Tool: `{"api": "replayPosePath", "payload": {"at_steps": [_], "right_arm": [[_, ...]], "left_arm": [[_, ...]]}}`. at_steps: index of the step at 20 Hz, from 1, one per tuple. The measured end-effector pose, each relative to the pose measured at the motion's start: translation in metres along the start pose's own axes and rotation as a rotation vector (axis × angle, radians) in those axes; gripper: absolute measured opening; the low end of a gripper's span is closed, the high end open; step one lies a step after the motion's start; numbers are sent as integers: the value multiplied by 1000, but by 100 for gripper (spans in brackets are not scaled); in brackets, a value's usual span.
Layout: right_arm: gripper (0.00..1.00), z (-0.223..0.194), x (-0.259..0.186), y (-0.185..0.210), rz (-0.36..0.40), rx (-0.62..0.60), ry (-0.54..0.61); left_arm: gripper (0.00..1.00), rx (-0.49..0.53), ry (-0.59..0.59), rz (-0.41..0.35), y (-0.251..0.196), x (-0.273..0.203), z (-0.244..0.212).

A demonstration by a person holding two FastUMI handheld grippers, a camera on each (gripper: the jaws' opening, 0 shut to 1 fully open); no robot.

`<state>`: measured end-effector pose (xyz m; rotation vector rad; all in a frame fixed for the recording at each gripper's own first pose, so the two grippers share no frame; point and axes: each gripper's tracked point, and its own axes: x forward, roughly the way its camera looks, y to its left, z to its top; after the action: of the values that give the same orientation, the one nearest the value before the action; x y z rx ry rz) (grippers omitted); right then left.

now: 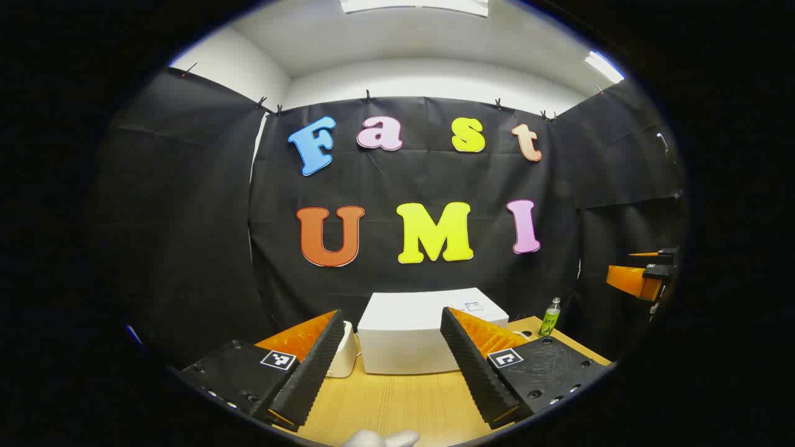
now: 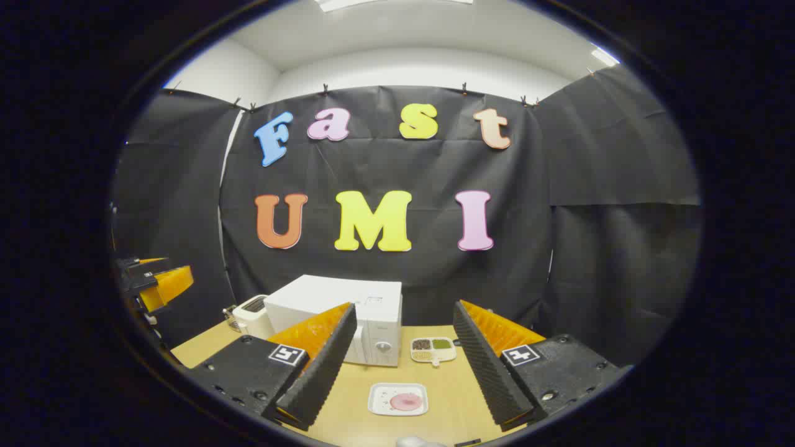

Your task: Open the microwave oven with the left hand, put the food in, and close the microwave oven.

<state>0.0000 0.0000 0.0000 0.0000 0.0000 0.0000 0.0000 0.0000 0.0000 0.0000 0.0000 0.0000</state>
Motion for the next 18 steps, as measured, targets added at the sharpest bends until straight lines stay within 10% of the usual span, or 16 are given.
{"api": "replayPosePath", "payload": {"at_steps": [18], "right_arm": [[100,-11,14,-10,32,-12,29]], "left_arm": [[96,33,23,33,-11,18,-22]]}}
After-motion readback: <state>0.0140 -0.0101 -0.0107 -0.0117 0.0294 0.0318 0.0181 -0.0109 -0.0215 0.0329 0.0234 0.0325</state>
